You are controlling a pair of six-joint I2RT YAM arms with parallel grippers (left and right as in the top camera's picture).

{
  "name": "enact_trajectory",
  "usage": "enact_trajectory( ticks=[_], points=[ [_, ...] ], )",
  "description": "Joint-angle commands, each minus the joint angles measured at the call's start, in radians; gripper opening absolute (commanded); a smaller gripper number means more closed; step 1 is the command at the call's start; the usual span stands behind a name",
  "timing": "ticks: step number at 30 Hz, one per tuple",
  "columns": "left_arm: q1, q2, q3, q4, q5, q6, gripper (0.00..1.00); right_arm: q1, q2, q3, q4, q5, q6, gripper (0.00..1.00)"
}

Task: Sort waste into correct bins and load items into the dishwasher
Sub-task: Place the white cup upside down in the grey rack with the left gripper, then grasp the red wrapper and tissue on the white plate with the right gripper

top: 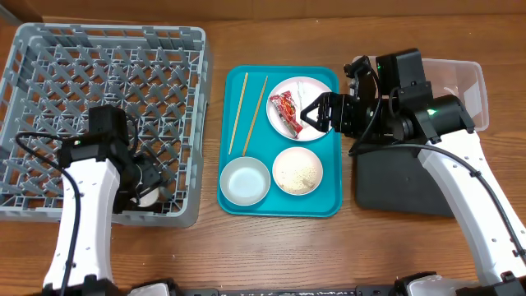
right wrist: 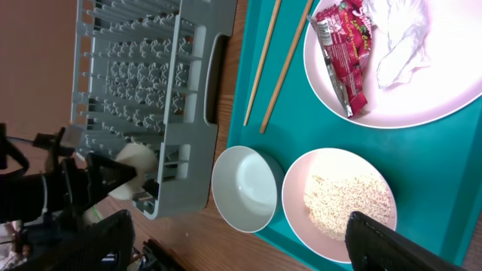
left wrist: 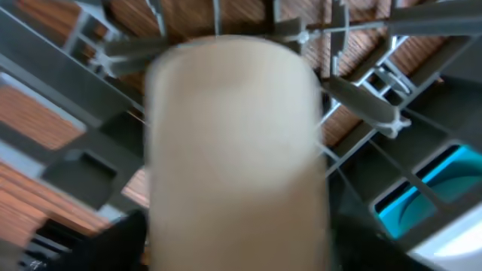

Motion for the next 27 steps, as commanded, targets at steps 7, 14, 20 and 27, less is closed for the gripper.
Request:
enact_trajectory(
  ticks=[7,14,20,27],
  points=[
    [0.028,0.015,0.170,-0.083,0.036,-0.014,1.00,0.006,-0.002,0.011,-0.008,0.008,-0.008,0.91],
    [0.002,0.011,0.418,-0.176,0.146,0.106,1.00,0.006,-0.002,0.011,-0.008,0.011,-0.008,0.91],
    [-0.150,0.004,0.433,-0.167,0.218,0.239,0.97,0.044,-0.002,0.011,-0.009,0.034,-0.011,0.84],
    [-0.331,-0.027,0.440,-0.150,0.218,0.270,0.92,0.192,0.026,0.009,0.027,0.366,-0.004,0.71]
  ],
)
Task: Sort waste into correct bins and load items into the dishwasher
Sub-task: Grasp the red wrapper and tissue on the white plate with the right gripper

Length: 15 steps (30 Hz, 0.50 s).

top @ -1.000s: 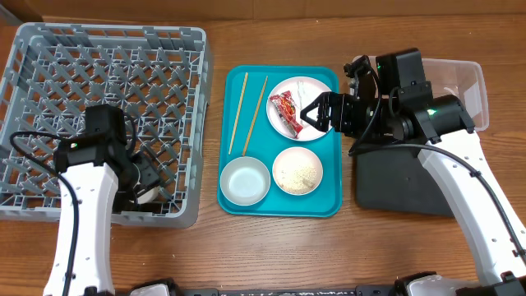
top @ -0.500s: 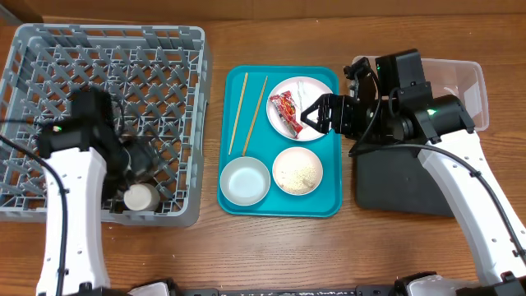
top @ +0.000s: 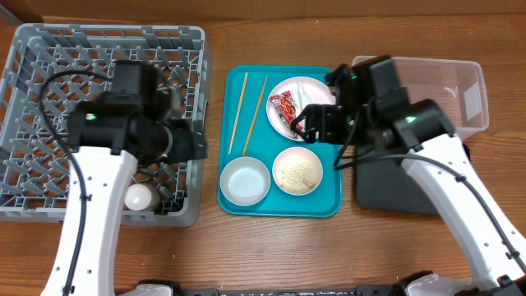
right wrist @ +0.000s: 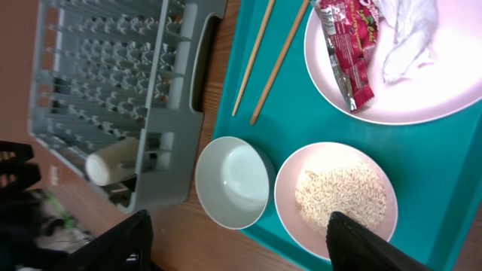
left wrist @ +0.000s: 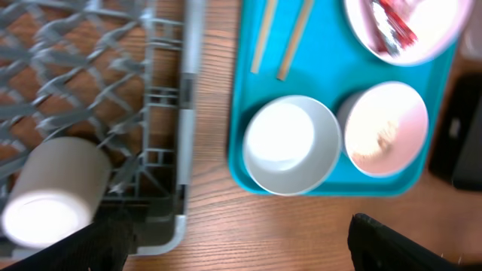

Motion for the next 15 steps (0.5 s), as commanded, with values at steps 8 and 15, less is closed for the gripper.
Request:
enact_trajectory(
  ticks=[8,15],
  points=[
    [-0.074,-0.246,0.061,0.109,0.026,0.061,0.93,0.086,0.268,0.034,0.197,0.331,-0.113,0.61],
    [-0.074,-0.436,0.062,0.151,0.011,0.061,1.00,0.082,0.552,0.167,0.234,0.391,-0.153,0.61]
  ],
)
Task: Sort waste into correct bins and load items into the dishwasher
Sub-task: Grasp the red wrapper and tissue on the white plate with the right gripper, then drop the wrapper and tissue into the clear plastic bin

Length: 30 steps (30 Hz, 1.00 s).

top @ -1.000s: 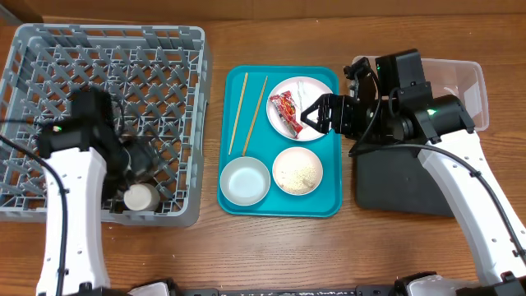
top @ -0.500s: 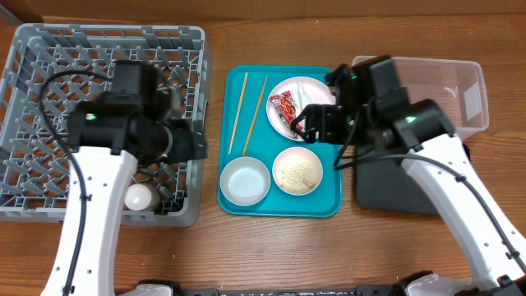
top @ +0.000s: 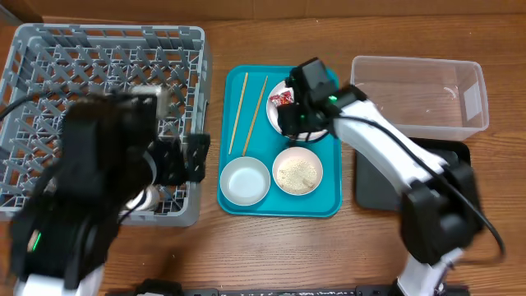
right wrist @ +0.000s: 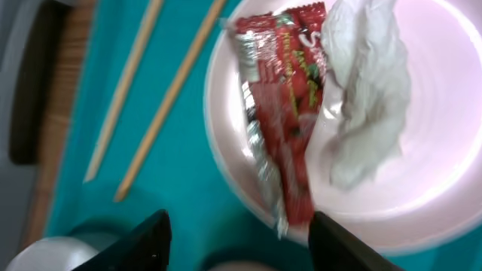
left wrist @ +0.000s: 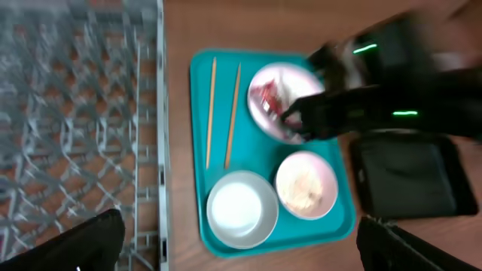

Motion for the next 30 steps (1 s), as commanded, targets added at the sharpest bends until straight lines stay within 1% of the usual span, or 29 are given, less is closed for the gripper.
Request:
enact_trajectory(
  ticks=[1,3,4,5,6,8,10,11,12,17,18,23,24,28,29,30],
  points=[
    [-0.006,-0.080,0.021,0.003,-0.008,0.021,1.00,-0.005,0.112,0.073,0.034,0.077,-0.033,0.61],
    [-0.006,-0.106,0.021,-0.008,-0.018,0.021,1.00,-0.005,0.150,0.075,0.044,0.072,-0.033,0.60],
    [-0.006,-0.114,0.021,-0.022,-0.023,0.021,1.00,-0.005,0.159,0.075,0.044,0.071,-0.032,0.56],
    [-0.006,-0.119,0.021,-0.034,-0.023,0.021,1.00,-0.005,0.166,0.075,0.045,0.069,-0.032,0.50],
    [-0.006,-0.121,0.021,-0.051,-0.023,0.021,1.00,-0.005,0.167,0.075,0.045,0.070,-0.030,0.41],
    [-0.006,-0.119,0.020,-0.072,-0.023,0.021,1.00,-0.005,0.167,0.075,0.045,0.069,-0.026,0.32],
    [-0.006,-0.115,0.019,-0.080,-0.023,0.021,1.00,-0.005,0.163,0.076,0.037,0.069,-0.011,0.15],
    [-0.006,-0.112,0.019,-0.080,-0.023,0.021,1.00,-0.005,0.159,0.076,0.029,0.068,-0.008,0.09],
    [-0.006,-0.110,0.019,-0.080,-0.023,0.021,1.00,-0.005,0.154,0.076,0.019,0.065,-0.008,0.06],
    [-0.006,-0.098,0.019,-0.080,-0.023,0.021,1.00,-0.005,0.097,0.076,-0.021,0.065,-0.009,0.06],
    [-0.006,-0.095,0.019,-0.080,-0.022,0.020,1.00,-0.005,0.083,0.076,-0.025,0.065,-0.008,0.04],
    [-0.006,-0.082,0.019,-0.080,-0.023,0.020,1.00,-0.010,-0.034,0.076,-0.031,0.065,-0.009,0.04],
    [-0.006,-0.080,0.019,-0.080,-0.023,0.020,1.00,-0.021,-0.087,0.076,-0.032,0.066,-0.009,0.04],
    [-0.006,-0.077,0.019,-0.080,-0.023,0.020,1.00,-0.068,-0.175,0.076,-0.032,0.086,-0.008,0.04],
    [-0.006,-0.077,0.019,-0.080,-0.023,0.020,1.00,-0.088,-0.192,0.076,-0.032,0.109,-0.005,0.04],
    [-0.006,-0.077,0.019,-0.080,-0.023,0.020,1.00,-0.129,-0.206,0.076,-0.035,0.172,0.021,0.04]
  ],
)
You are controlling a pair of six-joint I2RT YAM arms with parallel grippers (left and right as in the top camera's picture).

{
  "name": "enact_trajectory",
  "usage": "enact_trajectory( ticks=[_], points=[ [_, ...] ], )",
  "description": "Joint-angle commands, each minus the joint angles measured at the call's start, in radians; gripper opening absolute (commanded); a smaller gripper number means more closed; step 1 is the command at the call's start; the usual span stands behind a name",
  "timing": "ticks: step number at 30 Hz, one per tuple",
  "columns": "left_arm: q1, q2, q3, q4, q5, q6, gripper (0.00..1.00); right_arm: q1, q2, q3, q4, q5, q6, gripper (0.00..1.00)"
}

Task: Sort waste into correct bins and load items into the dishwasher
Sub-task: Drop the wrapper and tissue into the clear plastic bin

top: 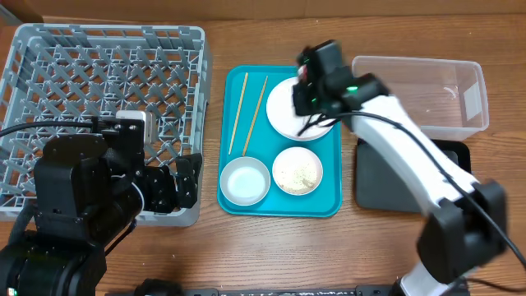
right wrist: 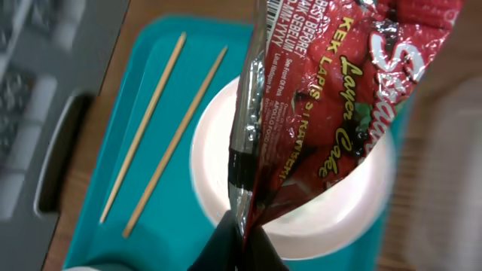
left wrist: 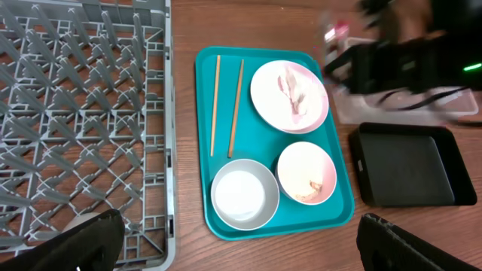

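Observation:
My right gripper (right wrist: pixel 242 245) is shut on a red snack wrapper (right wrist: pixel 324 98), which hangs above the white plate (right wrist: pixel 218 150) on the teal tray (top: pixel 329 205). In the overhead view the right gripper (top: pixel 306 89) is over the plate's far edge. A crumpled tissue (left wrist: pixel 292 86) lies on the plate. My left gripper (left wrist: pixel 241 252) is open and holds nothing, high above the front right corner of the grey rack (top: pixel 49 49). On the tray are two chopsticks (top: pixel 246 103), an empty white bowl (top: pixel 245 181) and a rice bowl (top: pixel 297 170).
A clear plastic bin (top: pixel 427 82) stands right of the tray, with a black bin (top: pixel 403 189) in front of it. The left arm covers the rack's front right corner in the overhead view.
My right gripper was open low over the plate, where the wrapper lay. Now it is shut on the wrapper, which is off the plate. The left arm has shifted toward the rack's front.
My left gripper was close on a beige cup inside the rack. Then the cup lay in the rack's front corner and that gripper was away from it. Meanwhile the right gripper moved from above the tray to the plate, and now holds the wrapper.

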Motion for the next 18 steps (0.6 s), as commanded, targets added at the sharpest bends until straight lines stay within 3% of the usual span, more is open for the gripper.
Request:
enact_trajectory(
  ticks=[1,10,11,13,15,18],
  points=[
    [-0.006,0.000,0.006,0.000,-0.007,0.019,1.00,-0.102,-0.056,0.024,0.000,0.130,0.045,0.04],
    [-0.006,0.003,0.006,0.000,-0.007,0.019,1.00,-0.304,0.087,0.015,-0.086,0.096,0.048,0.06],
    [-0.006,0.004,0.006,0.000,-0.007,0.019,1.00,-0.312,0.088,0.015,-0.092,0.061,0.040,0.12],
    [-0.006,0.006,0.006,0.000,-0.007,0.019,1.00,-0.317,0.083,0.018,-0.112,-0.035,-0.010,0.41],
    [-0.006,0.007,0.006,0.000,-0.007,0.019,1.00,-0.310,0.068,0.029,-0.132,-0.060,-0.016,0.53],
    [-0.006,0.007,0.006,0.000,-0.007,0.019,1.00,-0.277,0.029,0.044,-0.135,-0.060,-0.016,0.60]
  ],
)
